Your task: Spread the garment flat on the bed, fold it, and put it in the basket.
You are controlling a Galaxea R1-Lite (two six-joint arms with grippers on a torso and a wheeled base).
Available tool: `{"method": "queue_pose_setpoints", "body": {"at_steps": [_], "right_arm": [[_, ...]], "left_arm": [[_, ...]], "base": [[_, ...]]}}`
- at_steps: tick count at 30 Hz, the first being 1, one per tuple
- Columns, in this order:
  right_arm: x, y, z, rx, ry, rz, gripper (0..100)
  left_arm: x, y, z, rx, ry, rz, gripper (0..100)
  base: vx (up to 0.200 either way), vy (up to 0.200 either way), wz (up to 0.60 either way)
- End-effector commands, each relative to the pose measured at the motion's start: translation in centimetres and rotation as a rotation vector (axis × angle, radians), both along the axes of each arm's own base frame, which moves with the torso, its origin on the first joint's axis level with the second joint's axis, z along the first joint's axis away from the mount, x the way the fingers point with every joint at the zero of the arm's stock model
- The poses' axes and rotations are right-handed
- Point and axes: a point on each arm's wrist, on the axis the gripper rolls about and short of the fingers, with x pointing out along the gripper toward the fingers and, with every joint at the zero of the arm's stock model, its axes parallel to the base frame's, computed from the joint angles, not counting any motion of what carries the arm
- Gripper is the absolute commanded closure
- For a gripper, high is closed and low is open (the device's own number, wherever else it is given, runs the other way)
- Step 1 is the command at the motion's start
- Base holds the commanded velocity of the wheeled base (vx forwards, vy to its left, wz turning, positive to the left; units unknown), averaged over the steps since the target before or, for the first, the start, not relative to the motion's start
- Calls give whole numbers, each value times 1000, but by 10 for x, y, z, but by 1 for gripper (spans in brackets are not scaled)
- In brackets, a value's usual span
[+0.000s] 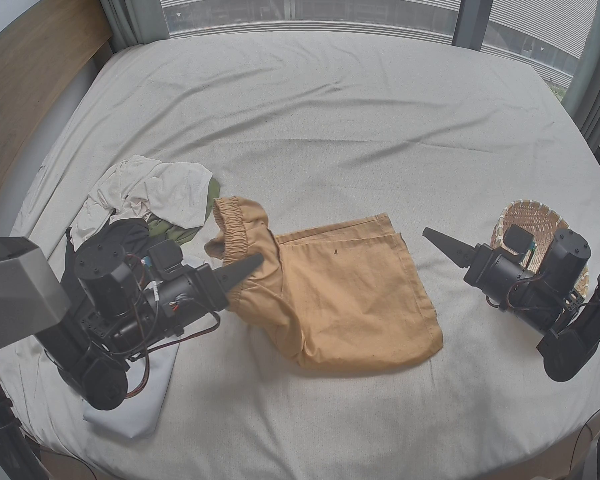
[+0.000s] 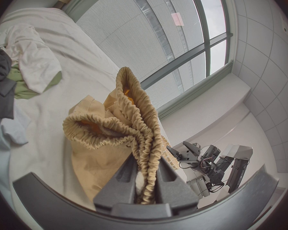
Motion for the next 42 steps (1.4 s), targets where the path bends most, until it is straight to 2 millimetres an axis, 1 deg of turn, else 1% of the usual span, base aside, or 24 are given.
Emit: {"method": "queue_pose_setpoints", "body": {"at_steps": [1,4,7,10,11,14,21,22,25,27,32,42], "right_arm": [[0,0,0,1,-1,0,0],[0,0,0,0,1,0,0],[0,0,0,1,-1,0,0],[0,0,0,1,-2,2,0],[0,0,0,1,-2,2,0],[0,1,1,0,-7,3,0],[0,1,1,2,-7,3,0],[0,1,1,0,-7,5,0],[0,1,1,0,-7,5,0],[0,1,1,2,-5,5,0],[0,1,1,0,-9,5,0],[-1,1,2,3,-10,5,0]], "left_arm": [[11,-25,-14,2,9,-46,100],[17,-39,-18,-6,-5,-74,100],[22,-50,-17,-20,-23,-94,100],[23,-62,-16,-31,-40,-121,100],[23,-63,-17,-31,-40,-122,100],[27,-76,-23,-38,-36,-144,100],[31,-89,-30,-56,-26,-148,100],[31,-96,-32,-64,-23,-159,100],[35,-103,-40,-62,-19,-165,100],[37,-107,-45,-63,-18,-169,100],[40,-111,-51,-54,-3,-173,100],[42,-117,-46,-54,-5,-182,100]], "base": [[0,0,0],[0,0,0],[0,0,0],[0,0,0],[0,0,0],[0,0,0],[0,0,0],[0,0,0],[0,0,0],[0,0,0],[0,0,0],[0,0,0]]}}
